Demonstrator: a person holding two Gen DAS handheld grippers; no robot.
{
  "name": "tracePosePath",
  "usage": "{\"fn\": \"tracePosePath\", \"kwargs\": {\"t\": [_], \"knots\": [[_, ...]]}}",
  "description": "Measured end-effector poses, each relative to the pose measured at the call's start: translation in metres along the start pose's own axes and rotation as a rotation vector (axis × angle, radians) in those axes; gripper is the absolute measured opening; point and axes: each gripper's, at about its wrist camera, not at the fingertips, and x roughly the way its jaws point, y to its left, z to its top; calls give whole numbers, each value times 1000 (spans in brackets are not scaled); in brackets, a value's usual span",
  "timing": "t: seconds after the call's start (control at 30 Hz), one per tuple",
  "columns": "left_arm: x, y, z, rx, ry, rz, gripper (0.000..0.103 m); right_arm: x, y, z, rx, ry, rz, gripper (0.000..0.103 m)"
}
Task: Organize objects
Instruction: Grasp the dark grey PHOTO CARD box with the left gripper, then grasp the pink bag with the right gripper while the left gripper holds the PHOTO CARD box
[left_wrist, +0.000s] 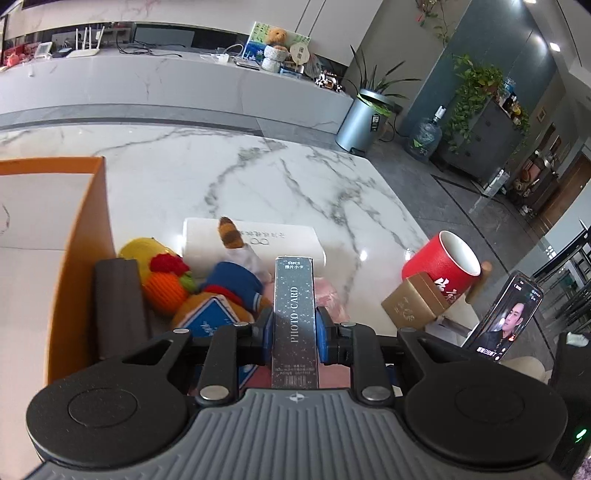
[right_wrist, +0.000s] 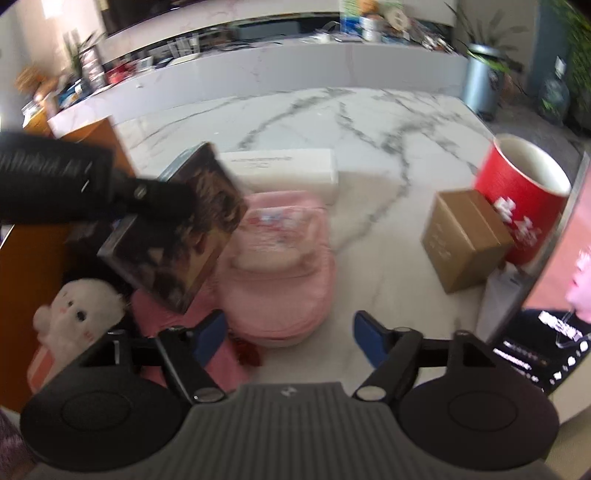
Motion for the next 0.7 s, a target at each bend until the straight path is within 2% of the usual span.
{"fn": "tracePosePath", "kwargs": {"t": [0.13,0.23,0.3,0.33,0.4,0.57,0.7], "knots": [[-5,2,0,-2,-11,2,26,14,0,-5,0,26,-26,83],[-7,4,-2,-7,-14,0,26,18,-10,-5,54,20,27,76],[-8,4,-3,-8,-13,-3,26,16,-11,-5,75,26,53,51],[-9,4,-4,-9,-13,-4,26,15,-9,-4,66,22,39,51],[-11,4,-5,-10,-16,-6,26,10,-3,-5,26,-5,6,41],[-23,6,-9,-14,-32,-2,26,-9,6,-4,-11,-77,-41,26],[-38,6,-10,-12,-56,-3,26,-33,12,-2,-35,-141,-68,20]]}}
